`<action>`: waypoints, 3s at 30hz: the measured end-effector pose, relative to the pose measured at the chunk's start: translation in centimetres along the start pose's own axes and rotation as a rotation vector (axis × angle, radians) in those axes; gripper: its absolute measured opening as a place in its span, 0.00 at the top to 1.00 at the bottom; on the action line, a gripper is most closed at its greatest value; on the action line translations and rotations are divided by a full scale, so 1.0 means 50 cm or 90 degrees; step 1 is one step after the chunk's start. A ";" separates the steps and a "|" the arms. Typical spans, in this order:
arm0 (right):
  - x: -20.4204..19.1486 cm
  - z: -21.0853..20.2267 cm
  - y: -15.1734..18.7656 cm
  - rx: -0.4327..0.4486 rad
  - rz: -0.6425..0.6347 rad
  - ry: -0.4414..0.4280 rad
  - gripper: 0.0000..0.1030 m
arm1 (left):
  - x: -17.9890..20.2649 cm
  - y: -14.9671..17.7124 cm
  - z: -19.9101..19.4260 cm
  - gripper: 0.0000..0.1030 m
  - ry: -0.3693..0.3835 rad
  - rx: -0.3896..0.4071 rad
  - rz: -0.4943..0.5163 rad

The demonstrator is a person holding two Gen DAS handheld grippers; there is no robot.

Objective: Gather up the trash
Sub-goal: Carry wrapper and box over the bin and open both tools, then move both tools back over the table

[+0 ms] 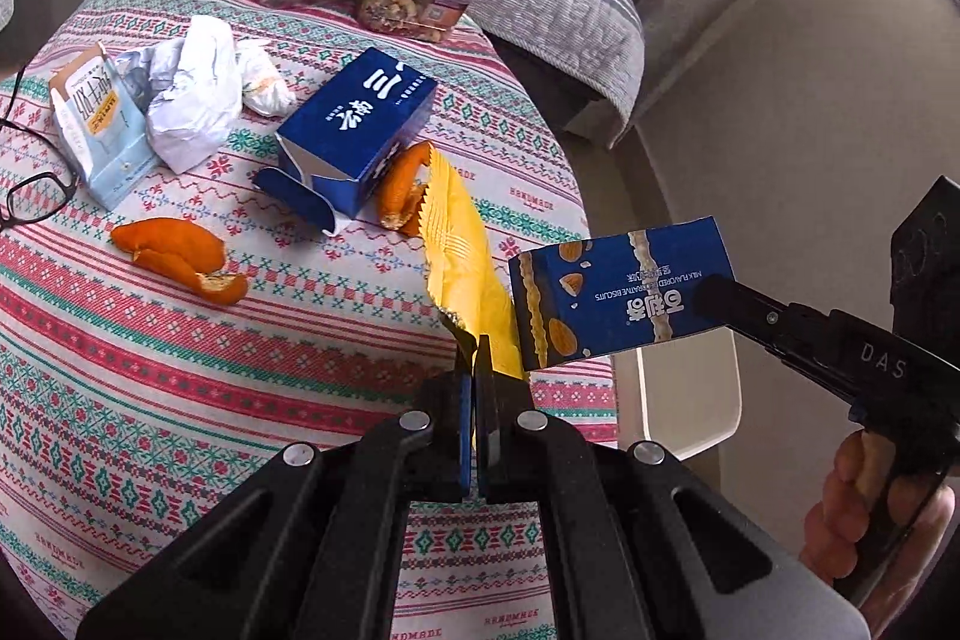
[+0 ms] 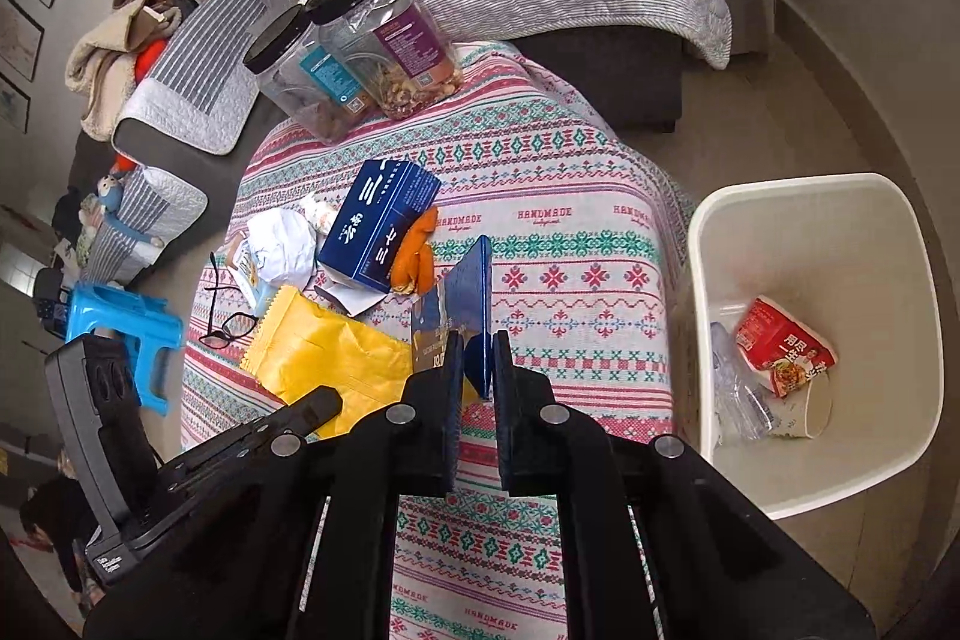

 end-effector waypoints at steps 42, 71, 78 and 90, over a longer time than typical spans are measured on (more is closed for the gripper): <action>0.329 -0.169 0.031 0.060 0.121 0.280 0.60 | 0.431 0.081 0.223 0.99 0.018 -0.041 0.205; 0.216 -0.104 -0.018 0.080 0.076 0.236 0.31 | 0.207 0.029 0.101 0.56 -0.069 -0.021 0.100; 0.151 -0.051 -0.034 0.068 0.041 0.212 0.28 | 0.087 0.000 0.076 0.52 -0.133 0.002 0.042; 0.052 0.069 -0.038 0.030 -0.005 0.182 0.28 | -0.170 -0.019 0.032 0.52 -0.252 0.017 -0.071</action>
Point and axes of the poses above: each gripper's, at about its wrist camera, not at the fingertips, and z roughly the way its jaws point, x to its right, y to its underside, the point moved 5 cm from there along z, roughly the way its jaws point, and after that the axes turned 14 degrees about -y, right-handed, at the moved point
